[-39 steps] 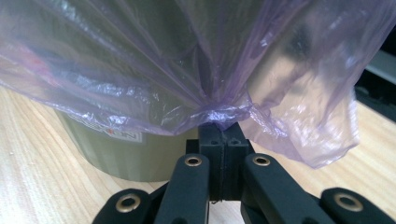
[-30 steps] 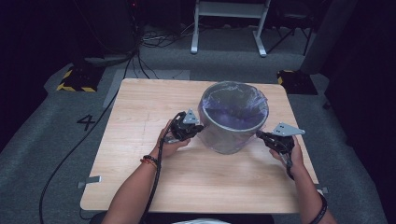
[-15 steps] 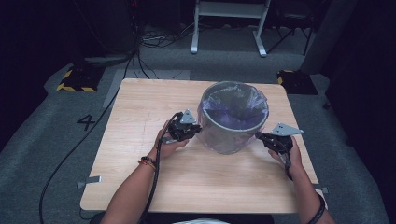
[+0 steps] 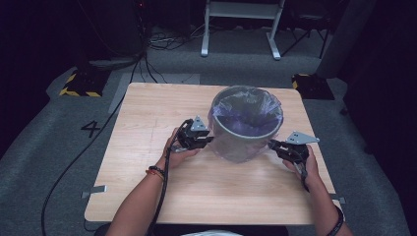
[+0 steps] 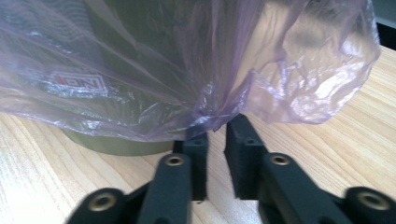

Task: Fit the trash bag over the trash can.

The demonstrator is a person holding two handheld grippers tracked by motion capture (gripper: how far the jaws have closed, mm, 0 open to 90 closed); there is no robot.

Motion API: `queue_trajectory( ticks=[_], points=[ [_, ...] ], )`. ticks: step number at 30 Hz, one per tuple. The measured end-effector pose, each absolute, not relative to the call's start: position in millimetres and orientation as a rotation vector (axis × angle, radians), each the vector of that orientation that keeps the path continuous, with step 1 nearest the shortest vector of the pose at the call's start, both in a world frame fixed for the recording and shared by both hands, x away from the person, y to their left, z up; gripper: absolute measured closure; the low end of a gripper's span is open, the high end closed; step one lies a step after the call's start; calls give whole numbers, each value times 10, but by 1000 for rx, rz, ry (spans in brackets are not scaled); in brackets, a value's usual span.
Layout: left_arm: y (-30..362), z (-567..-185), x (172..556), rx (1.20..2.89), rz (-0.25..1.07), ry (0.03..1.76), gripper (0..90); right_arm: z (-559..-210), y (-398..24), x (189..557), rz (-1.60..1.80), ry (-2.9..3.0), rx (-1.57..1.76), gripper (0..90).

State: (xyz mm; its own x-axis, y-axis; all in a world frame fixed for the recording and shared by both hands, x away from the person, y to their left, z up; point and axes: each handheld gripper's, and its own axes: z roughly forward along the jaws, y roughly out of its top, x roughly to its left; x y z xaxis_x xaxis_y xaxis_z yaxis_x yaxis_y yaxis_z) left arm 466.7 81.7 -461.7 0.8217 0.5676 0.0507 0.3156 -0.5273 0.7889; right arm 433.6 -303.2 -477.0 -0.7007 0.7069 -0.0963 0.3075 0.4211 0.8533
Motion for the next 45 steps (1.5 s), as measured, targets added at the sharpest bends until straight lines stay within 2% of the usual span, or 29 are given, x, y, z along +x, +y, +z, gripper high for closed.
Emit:
queue_trajectory(
  ticks=[4,8,12,18,24,45],
  points=[
    [825,-4609,4628,2161,404,651,561,-4759,-3078,4299,1216,2243,851,685],
    [845,-4579,4603,2149,396,666,429,-4743,-3130,4266,1229,2245,857,515],
    [849,-4548,4557,2146,408,657,361,-4737,-3174,4224,1233,2242,851,352],
    [851,-4523,4508,2145,407,662,280,-4738,-3190,4167,1222,2228,860,241],
    [884,-4500,4473,2140,363,654,167,-4757,-3206,4129,1214,2250,867,201],
    [1058,-4658,4210,2177,354,616,160,-4631,-3361,4046,1266,2199,896,173]
  ],
)
